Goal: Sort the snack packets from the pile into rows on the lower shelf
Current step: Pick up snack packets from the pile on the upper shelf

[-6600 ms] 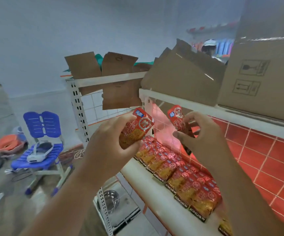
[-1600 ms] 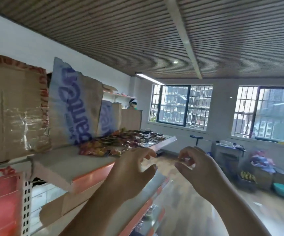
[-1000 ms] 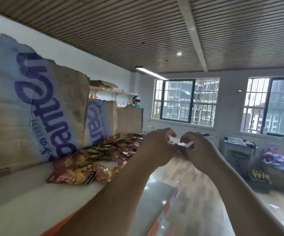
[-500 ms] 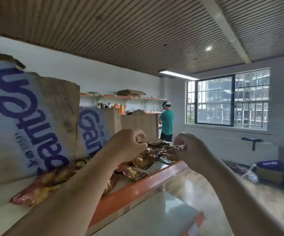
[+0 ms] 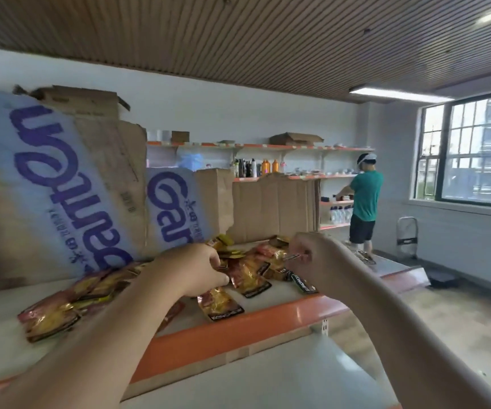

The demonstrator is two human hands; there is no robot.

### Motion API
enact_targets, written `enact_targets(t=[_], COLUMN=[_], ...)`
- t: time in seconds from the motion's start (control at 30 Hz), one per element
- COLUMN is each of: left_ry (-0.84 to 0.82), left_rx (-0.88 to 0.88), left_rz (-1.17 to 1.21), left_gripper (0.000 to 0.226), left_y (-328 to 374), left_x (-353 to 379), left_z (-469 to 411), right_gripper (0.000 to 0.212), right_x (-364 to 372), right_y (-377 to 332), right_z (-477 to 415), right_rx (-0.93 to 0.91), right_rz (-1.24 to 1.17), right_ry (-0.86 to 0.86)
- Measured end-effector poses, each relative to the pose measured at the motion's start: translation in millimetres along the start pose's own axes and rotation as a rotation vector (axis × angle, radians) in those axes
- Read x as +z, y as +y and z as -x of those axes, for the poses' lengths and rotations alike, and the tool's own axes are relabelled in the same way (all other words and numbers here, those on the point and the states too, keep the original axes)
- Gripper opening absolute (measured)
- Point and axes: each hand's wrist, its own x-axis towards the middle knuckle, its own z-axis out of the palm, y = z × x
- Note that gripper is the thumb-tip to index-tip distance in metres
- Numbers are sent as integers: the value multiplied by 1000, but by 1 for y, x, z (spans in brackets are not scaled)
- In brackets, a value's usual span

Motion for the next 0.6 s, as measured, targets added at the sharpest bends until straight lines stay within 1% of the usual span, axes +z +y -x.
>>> enact_targets(t=[0.07,0.13,0.2,0.23,0.3,0.37,0.47,0.53,0.57,0.6], left_ry=[16,-24,-50,-56,-60,-15,84,118,117,103], left_rx=[-56,-99,-119,-123,-127,-106,-41,-13,-4,-7], left_rz=[-81,-158,-218,-238,-258,-257,-194,-182,-174,-157], left_gripper=[58,67,73,72,70,66,52,46,45,44], left_y=[2,6,10,12,14,14,12,10,9,8], left_x=[6,12,16,18,20,24,29,30,30,30], left_z=[-2,-6,-13,-16,-21,-20,-12,-7,-5,-3], right_gripper=[20,14,16,19,23,30,46,61,61,53], right_x=[11,25,42,51,69,85,104,112,112,112], right_y=[-1,-5,-11,-15,-20,-23,-29,-32,-33,-34], right_z=[-12,-24,-36,-41,-58,-78,-101,-111,-113,-114], right_rx=[-3,4,-14,-15,-35,-65,-55,-57,-50,-55], right_rz=[-42,-55,-48,-36,61,185,310,386,398,394], right_ry=[-48,-108,-136,-154,-203,-265,-439,-562,-595,-617])
